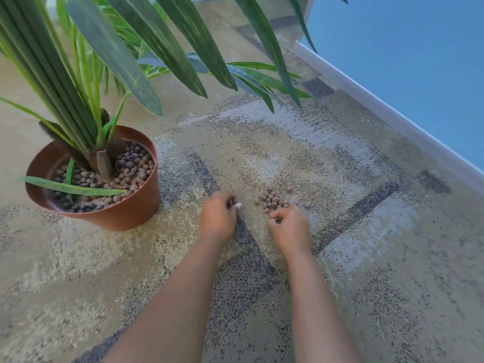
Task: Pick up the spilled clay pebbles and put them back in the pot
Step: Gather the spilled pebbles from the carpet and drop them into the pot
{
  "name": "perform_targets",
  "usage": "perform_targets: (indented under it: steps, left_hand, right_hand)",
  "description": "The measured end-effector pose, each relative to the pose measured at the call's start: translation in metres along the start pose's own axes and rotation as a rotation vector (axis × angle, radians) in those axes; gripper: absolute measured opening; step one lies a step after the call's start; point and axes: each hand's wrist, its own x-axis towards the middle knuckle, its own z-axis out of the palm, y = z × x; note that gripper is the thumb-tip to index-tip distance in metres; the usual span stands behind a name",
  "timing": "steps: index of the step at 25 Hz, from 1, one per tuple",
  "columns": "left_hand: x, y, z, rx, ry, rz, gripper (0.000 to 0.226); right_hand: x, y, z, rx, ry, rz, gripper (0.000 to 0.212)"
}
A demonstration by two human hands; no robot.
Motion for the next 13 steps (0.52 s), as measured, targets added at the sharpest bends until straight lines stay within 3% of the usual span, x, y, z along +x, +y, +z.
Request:
perform_targets:
  steps: [2,5,9,11,13]
  left_hand:
    - [-0.011,-0.011,0.003,0.055,-0.037,0.041,0.026]
    - [-0.026,-0.025,0.008,0.099,0.026,0.171,0.030]
    - [-0.027,-0.029,0.007,0.136,0.092,0.172,0.033]
    - [-0.025,-0.023,0.005,-0.084,0.119,-0.006,0.031]
    - [-0.020,-0.015,-0.002,-0.612,0.162,-0.288,0.030]
  right_hand:
    - [0.005,0.005,-0.006,0.107,0.016,0.045,0.018]
    - [0.014,0.016,-0.017,0.214,0.147,0.153,0.012]
    - [0.019,0.024,-0.024,0.152,0.152,0.168,0.026]
    - [0.025,0.025,-0.026,0.051,0.064,0.123,0.036]
    - [0.034,0.023,-0.028,-0.025,-0.045,0.051,0.035]
